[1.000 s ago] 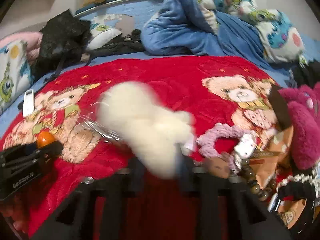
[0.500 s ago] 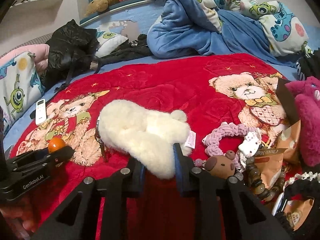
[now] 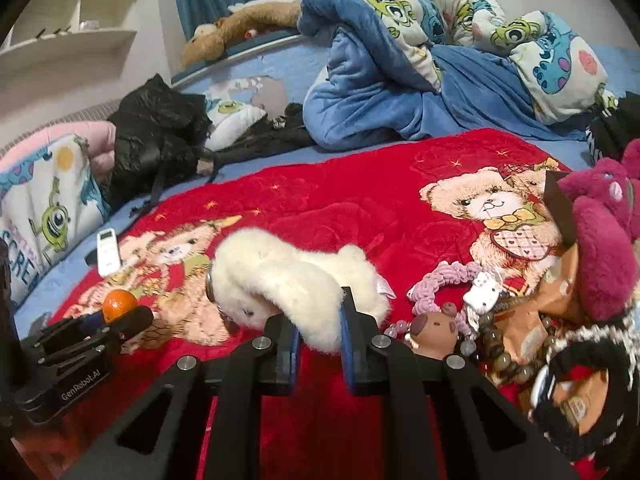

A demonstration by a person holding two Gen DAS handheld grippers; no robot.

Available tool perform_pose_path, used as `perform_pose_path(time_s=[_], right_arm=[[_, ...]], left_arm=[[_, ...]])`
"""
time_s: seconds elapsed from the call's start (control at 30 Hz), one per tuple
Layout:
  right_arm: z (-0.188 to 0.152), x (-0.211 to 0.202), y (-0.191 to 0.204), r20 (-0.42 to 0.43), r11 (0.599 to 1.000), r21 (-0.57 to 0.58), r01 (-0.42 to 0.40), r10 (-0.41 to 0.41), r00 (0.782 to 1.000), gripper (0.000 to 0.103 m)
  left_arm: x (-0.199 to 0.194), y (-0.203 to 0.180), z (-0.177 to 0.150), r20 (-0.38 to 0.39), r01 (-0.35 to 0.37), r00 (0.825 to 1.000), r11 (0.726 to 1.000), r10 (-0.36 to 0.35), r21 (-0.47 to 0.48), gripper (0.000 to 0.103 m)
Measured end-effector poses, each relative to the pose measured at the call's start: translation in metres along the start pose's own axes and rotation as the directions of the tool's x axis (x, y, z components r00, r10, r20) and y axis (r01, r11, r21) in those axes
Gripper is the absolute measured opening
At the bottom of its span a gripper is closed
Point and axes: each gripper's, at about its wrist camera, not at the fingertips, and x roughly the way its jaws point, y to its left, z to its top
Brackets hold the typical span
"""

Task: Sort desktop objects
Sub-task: 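Lift and carry the orange with left tool while right carries the plush to the box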

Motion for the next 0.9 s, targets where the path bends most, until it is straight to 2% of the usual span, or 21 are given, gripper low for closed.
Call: perform_pose_path(time_s=[0.17,0.37,0.57,0.7,0.9], right_arm=[[-0.006,-0.023,0.004,0.011,0.999,0.009,-0.031,0.031,0.999,0.015],[-0.009,-0.065,0.013,0.046,0.998,-0.014,-0.065,0.066,0.997,0.015],[-0.004,-0.109,0.003,0.098,0.995,0.010,-0.095,0.094,0.991,0.015],[0.000,-0.134,-0.018,0.130,0.996,0.025,-0.080,0.076,0.989,0.015],[0.008,-0.173,-0.078,0.177,0.993,0.113,-0.029,0.009,0.984,0.015]], left_arm=[[-0.027,-0.008,-0.004,0.016,-0.001,1.000,1.000,0.001,0.007,0.037],[-0.066,-0.041,-0.004,0.048,0.016,0.999,0.999,-0.018,0.041,0.037],[-0.098,-0.076,-0.001,0.075,0.054,0.996,0.998,-0.057,0.045,0.037],[-0.115,-0.102,0.002,0.096,0.095,0.990,0.994,-0.099,0.044,0.037],[-0.120,-0.160,0.005,0.104,0.175,0.978,0.983,-0.179,0.049,0.037]])
